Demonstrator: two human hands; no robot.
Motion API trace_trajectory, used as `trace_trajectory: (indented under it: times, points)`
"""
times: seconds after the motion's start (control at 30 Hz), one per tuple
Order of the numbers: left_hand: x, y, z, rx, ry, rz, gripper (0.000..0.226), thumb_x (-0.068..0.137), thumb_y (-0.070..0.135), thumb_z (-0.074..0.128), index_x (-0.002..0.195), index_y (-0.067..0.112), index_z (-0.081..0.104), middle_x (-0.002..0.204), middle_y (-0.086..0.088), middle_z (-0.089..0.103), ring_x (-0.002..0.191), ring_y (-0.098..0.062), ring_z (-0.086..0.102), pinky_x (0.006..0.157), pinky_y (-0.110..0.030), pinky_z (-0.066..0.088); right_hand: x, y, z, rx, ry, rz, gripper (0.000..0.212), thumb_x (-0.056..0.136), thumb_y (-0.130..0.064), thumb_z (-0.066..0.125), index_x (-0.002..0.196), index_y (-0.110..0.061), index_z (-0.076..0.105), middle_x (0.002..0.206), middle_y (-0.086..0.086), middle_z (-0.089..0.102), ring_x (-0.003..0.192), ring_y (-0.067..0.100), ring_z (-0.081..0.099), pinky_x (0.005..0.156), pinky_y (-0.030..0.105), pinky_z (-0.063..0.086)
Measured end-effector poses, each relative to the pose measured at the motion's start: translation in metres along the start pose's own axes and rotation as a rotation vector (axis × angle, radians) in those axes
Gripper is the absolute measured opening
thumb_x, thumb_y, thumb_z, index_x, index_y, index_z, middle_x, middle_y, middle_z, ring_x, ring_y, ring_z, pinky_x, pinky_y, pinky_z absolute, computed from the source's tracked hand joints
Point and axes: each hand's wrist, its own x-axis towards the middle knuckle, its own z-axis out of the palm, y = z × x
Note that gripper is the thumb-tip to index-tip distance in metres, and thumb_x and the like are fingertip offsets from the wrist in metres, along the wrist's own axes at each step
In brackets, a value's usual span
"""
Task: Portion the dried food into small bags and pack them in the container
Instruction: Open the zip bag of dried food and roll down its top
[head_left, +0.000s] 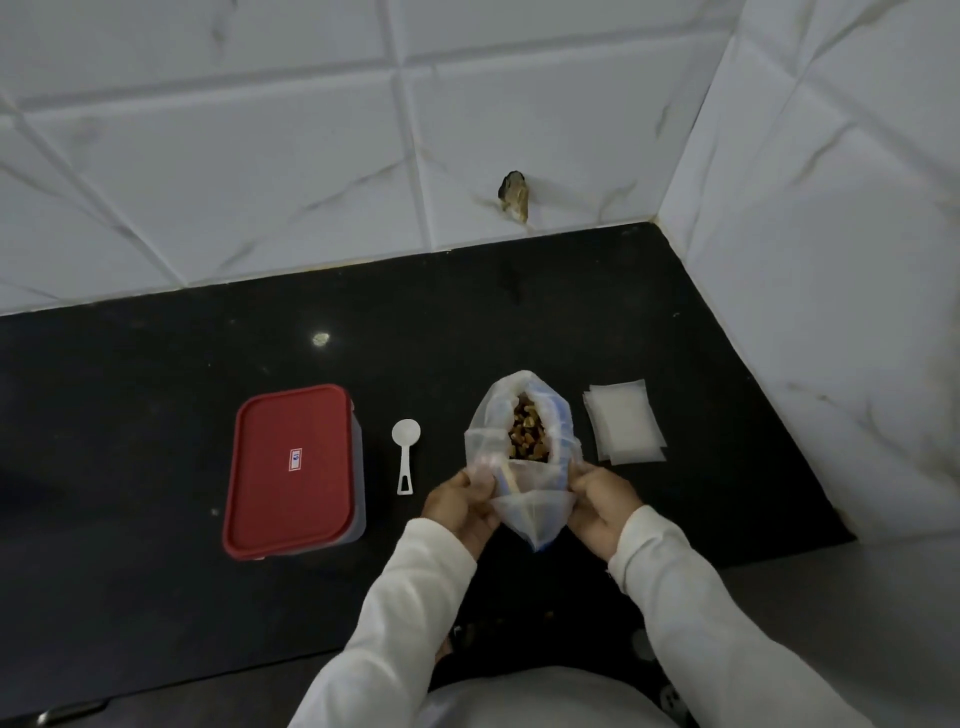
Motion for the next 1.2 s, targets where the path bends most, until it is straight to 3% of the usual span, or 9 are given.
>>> trace_trajectory:
  times: [0.17,0.27,0.33,0.43,0.57,0.67,0.9,1.0,1.2]
  points:
    - [0.001,-0.018,0.004,-0.145,0.051,-0.023,0.034,0.099,-0.004,0.038,0.119,0.007,0.063,0.115,-0.022,0.064,0.103,-0.038,0.061,0.093,-0.054,0.049,0.004,0.015,0.007,0.009,0.023,-0.029,0.041,0.094,0.007,0.038,0.129,-0.003,0.057,0.107,0.019,0.064,0.094,0.032,0.062,0.083,0.044,0.053]
    - [-0.005,-0.009,0.001,0.224,0.210,0.013,0.019,0.097,0.021,0.058,0.114,0.014,0.061,0.114,-0.014,0.064,0.103,-0.035,0.063,0.088,-0.052,0.054,-0.004,0.013,0.000,-0.283,0.124,-0.135,0.025,0.097,-0.029,0.054,0.117,-0.015,0.059,0.099,0.007,0.062,0.095,0.025,0.060,0.093,0.044,0.049]
    - [-0.017,-0.007,-0.003,0.563,0.230,0.030,0.033,0.091,0.045,0.065,0.113,0.021,0.056,0.111,-0.008,0.064,0.100,-0.029,0.065,0.082,-0.043,0.057,-0.016,0.014,-0.009,-0.616,0.155,-0.177,0.040,0.088,-0.056,0.058,0.111,-0.024,0.056,0.100,-0.002,0.060,0.097,0.019,0.059,0.087,0.038,0.050]
    - [-0.030,-0.018,-0.007,0.840,0.135,0.075,0.030,0.086,0.039,0.074,0.106,0.022,0.061,0.103,-0.005,0.069,0.092,-0.024,0.069,0.074,-0.035,0.060,-0.026,0.026,-0.015,-0.844,0.078,-0.147,0.041,0.084,-0.054,0.064,0.112,-0.024,0.059,0.101,-0.001,0.064,0.091,0.017,0.063,0.072,0.030,0.050]
    - [-0.022,-0.028,-0.011,0.620,0.129,0.119,0.023,0.081,0.001,0.077,0.103,0.006,0.072,0.099,-0.014,0.074,0.091,-0.031,0.071,0.079,-0.040,0.061,-0.032,0.029,-0.012,-0.700,-0.004,-0.186,0.019,0.091,-0.017,0.062,0.109,-0.019,0.067,0.104,0.007,0.071,0.097,0.023,0.068,0.094,0.044,0.052]
    - [-0.021,-0.026,-0.004,0.324,0.069,0.080,0.025,0.084,-0.015,0.064,0.097,0.004,0.071,0.093,-0.015,0.074,0.085,-0.029,0.071,0.070,-0.035,0.062,-0.036,0.025,-0.006,-0.391,-0.041,-0.229,0.032,0.091,0.008,0.049,0.103,-0.013,0.070,0.104,0.014,0.071,0.100,0.029,0.067,0.094,0.045,0.052]
    - [-0.009,-0.027,0.009,-0.116,0.110,0.057,0.022,0.089,-0.011,0.057,0.095,0.006,0.068,0.090,-0.014,0.072,0.087,-0.029,0.066,0.073,-0.034,0.059,-0.008,0.021,-0.004,0.280,-0.059,0.055,0.038,0.093,0.017,0.036,0.124,0.002,0.051,0.102,0.022,0.061,0.108,0.032,0.058,0.089,0.038,0.052]
    - [0.000,-0.037,0.009,-0.067,0.199,0.085,0.018,0.088,-0.007,0.064,0.090,0.010,0.069,0.097,-0.016,0.069,0.085,-0.027,0.065,0.076,-0.032,0.055,0.004,0.025,-0.002,0.155,-0.012,0.005,0.039,0.091,0.016,0.045,0.124,-0.003,0.055,0.098,0.018,0.063,0.091,0.028,0.062,0.093,0.038,0.050]
    - [-0.012,-0.026,-0.005,0.061,0.332,0.124,0.027,0.090,-0.013,0.054,0.100,0.012,0.058,0.104,-0.016,0.063,0.086,-0.032,0.064,0.074,-0.037,0.057,-0.004,0.018,-0.013,-0.583,0.242,-0.157,0.030,0.090,0.001,0.055,0.105,-0.025,0.061,0.111,0.005,0.064,0.098,0.019,0.065,0.095,0.041,0.053]
